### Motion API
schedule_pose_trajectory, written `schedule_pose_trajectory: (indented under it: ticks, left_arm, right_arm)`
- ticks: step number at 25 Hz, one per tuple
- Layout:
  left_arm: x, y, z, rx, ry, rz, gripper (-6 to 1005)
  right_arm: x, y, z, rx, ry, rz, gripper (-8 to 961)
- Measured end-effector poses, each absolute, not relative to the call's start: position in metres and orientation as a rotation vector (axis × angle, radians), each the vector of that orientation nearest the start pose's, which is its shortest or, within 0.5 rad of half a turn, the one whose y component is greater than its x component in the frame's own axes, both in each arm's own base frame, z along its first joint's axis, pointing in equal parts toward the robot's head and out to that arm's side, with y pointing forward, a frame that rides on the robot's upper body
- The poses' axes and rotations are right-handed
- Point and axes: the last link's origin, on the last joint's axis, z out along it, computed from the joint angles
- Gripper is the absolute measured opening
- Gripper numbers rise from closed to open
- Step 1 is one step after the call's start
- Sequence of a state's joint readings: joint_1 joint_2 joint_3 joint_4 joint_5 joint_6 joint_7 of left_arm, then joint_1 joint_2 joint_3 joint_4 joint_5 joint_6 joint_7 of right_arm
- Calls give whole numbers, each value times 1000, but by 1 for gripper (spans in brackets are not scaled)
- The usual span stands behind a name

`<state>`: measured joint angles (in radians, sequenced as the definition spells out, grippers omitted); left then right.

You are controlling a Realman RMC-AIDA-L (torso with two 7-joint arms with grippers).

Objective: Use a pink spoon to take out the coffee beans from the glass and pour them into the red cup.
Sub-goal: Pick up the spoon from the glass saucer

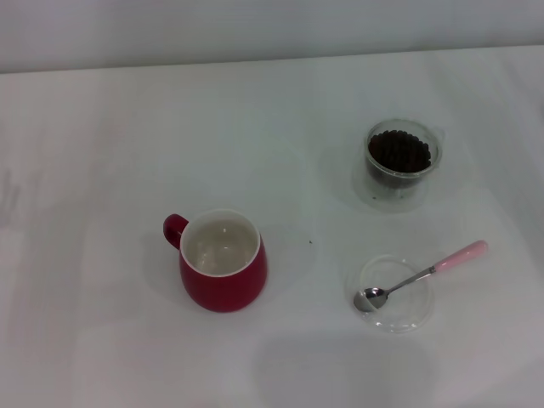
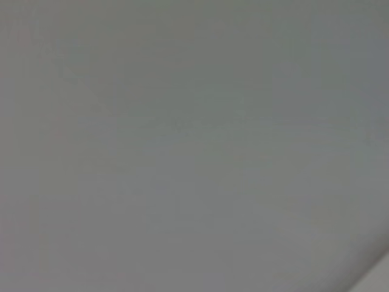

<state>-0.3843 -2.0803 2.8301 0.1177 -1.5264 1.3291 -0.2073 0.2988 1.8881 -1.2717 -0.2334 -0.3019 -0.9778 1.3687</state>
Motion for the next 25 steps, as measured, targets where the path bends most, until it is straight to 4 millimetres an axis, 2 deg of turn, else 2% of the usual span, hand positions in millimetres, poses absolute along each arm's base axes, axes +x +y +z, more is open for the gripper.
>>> schedule_pose_trajectory:
  ticks: [6, 11, 20, 25]
  left_arm:
    - [-355, 304, 14, -1343, -616, -764, 882]
    - [-352, 307, 16, -1342, -602, -774, 882]
    - [-354, 303, 13, -1337, -612, -765, 881]
    - [-352, 303, 9, -1354, -622, -772, 881]
  right_arm:
    - [414, 284, 89, -1310, 1475, 1266, 854]
    - [414, 254, 79, -1328, 1519, 1340, 854]
    - [417, 217, 64, -1453, 1564, 1266, 853]
    - [417, 209, 57, -1513, 1588, 1231, 853]
